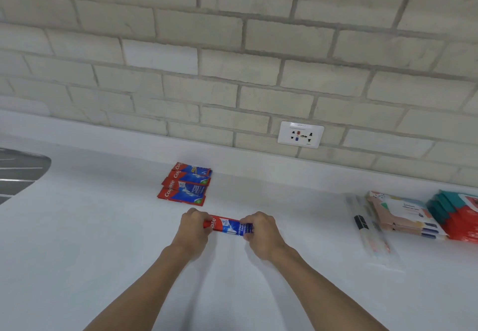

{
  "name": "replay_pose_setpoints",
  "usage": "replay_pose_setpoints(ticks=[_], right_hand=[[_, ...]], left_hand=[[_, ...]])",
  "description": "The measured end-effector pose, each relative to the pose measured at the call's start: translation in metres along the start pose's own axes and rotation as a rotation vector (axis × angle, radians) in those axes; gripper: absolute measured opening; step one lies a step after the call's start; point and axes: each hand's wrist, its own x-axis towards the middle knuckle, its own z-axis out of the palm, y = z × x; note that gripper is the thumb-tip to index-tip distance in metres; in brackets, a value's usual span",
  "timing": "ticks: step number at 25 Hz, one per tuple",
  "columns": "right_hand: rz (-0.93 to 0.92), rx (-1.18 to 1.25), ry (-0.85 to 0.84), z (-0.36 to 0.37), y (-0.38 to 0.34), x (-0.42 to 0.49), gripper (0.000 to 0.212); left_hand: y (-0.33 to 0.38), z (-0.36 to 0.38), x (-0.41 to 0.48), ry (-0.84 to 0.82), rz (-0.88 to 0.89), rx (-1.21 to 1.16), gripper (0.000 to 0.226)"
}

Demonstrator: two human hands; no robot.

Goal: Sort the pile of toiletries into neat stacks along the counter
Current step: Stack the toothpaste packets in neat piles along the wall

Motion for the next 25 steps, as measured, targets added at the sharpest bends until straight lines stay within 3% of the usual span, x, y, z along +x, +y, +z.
replay_pose_setpoints(ticks=[8,25], right_hand=[[0.03,0.137,0.011,0.04,-0.051,0.035,0.037],[0.022,0.176,0.011,0.072,-0.098,0.082,0.039]], left_hand=[[-0.055,-0.041,0.014,0.045,-0.046,-0.051,0.036],[-0.118,-0.069,0.048,0.118,-0.078,-0.082,0.034]])
